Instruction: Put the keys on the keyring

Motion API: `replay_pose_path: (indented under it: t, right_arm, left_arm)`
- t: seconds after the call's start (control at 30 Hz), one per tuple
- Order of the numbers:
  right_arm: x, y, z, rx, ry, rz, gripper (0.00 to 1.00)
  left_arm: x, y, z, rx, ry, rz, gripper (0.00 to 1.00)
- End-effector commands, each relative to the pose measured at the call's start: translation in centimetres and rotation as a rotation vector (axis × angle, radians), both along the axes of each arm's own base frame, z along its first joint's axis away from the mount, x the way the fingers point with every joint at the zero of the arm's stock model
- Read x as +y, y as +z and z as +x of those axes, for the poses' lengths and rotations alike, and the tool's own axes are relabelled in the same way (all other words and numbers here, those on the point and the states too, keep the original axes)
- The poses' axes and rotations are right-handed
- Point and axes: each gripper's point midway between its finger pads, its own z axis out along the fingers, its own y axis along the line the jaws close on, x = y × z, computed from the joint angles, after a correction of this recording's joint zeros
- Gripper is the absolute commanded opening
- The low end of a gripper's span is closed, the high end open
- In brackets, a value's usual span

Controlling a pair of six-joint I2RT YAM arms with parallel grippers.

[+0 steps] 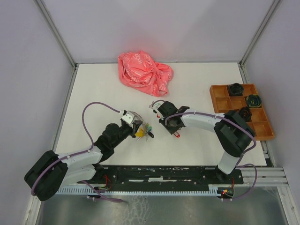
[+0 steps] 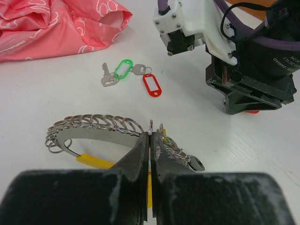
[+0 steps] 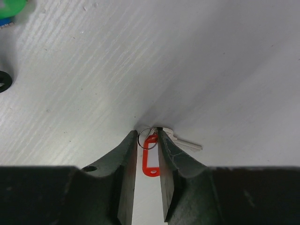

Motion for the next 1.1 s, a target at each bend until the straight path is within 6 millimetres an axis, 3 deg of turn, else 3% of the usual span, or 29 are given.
replay_pose_path:
  t: [0.0,0.13,0.6,0.9,1.07]
  right_arm:
    - [0.5,0.9,0.9,-0.024,-0.005,0.000,0.32]
    - [0.2,0.7,0.9,-0.020,-0.024,-0.022,0.31]
    - [0.7,2.8,1.8,0.008,-0.176,0.222,0.01]
    - [2.2,3.4,3.2,0.015,-0.346,0.527,0.01]
    - [1.3,3.0,4.8,-0.040,-0.472,0.639,0.01]
  left_arm:
    - [-0.5,3.6,0.8,-0.094,0.004,-0.068,0.03]
    - [-0.5,3.6,0.8,-0.094,0.003,-0.069,0.03]
    - [-0.7,3.5,0.7,-0.088,-0.008,-0.067,0.03]
    - [-0.8,3.7,0.7,-0.091,-0.010,-0.072,0.03]
    - [-0.7,3.7,0.6,-0.093,-0.008,-0.073,0.03]
